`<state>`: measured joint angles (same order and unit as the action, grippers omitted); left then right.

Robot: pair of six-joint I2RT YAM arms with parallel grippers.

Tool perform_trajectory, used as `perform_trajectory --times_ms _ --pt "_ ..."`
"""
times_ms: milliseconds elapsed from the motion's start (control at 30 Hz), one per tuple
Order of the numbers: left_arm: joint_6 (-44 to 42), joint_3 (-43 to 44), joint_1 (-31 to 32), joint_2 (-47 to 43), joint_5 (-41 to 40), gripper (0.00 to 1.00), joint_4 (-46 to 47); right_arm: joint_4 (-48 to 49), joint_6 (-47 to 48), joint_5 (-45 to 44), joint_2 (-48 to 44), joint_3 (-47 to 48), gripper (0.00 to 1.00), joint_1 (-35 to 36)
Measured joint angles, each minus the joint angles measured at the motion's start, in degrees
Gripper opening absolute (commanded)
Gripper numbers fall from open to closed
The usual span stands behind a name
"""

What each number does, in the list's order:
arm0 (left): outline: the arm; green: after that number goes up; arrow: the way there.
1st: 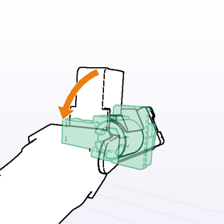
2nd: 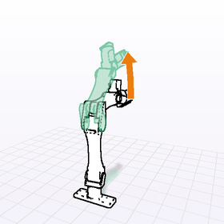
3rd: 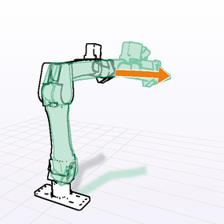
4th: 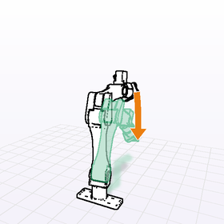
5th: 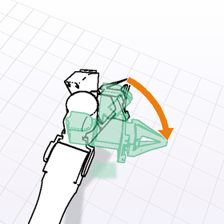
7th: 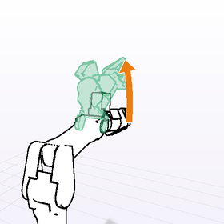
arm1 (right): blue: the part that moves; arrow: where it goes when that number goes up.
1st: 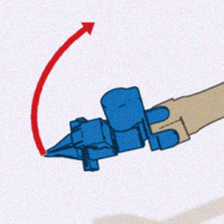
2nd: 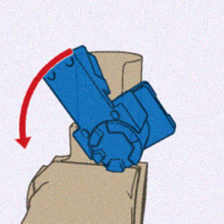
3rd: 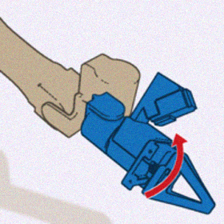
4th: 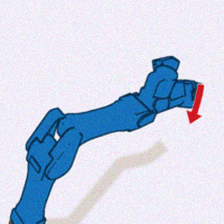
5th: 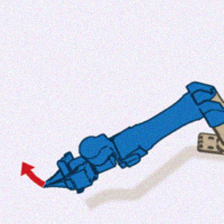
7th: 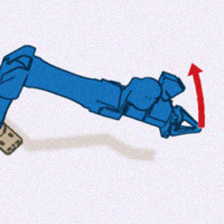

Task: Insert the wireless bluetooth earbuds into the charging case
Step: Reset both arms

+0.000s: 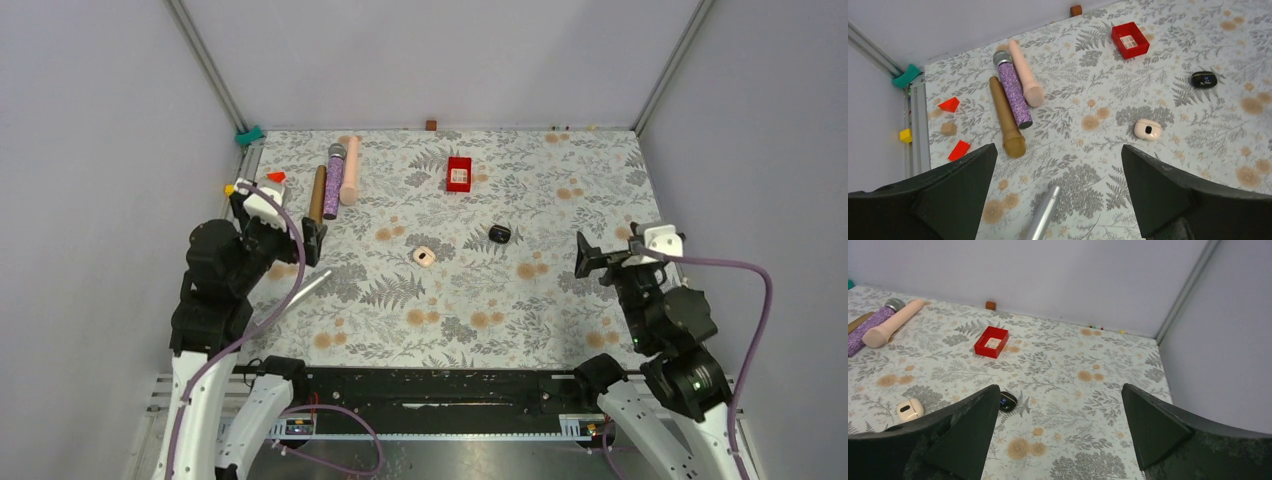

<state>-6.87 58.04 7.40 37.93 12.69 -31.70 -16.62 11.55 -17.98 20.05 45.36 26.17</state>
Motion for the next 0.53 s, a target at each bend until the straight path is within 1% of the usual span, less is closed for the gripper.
perform_trajectory --times_ms 133,300,400,533 --pt "-1.8 -2.2 -0.2 -5.5 -1.6 0.98 -3.5 -3.0 0.7 -2.1 -5.7 0.1 0.99 0.0" --pt "-0.1 -7.0 -0.2 -13.0 -7.8 0.98 -3.5 -4.0 0.6 -0.5 -10.9 -1.3 0.99 0.0" --pt "0.8 -9.7 -0.2 -14.3 -10.5 0.98 -3.3 -4.7 0.5 2.2 -11.3 -3.0 0.99 0.0" --pt "1.4 -11.7 -0.2 -14.3 -11.9 0.98 -3.4 -4.4 0.3 2.4 -11.0 -5.3 1.00 0.0"
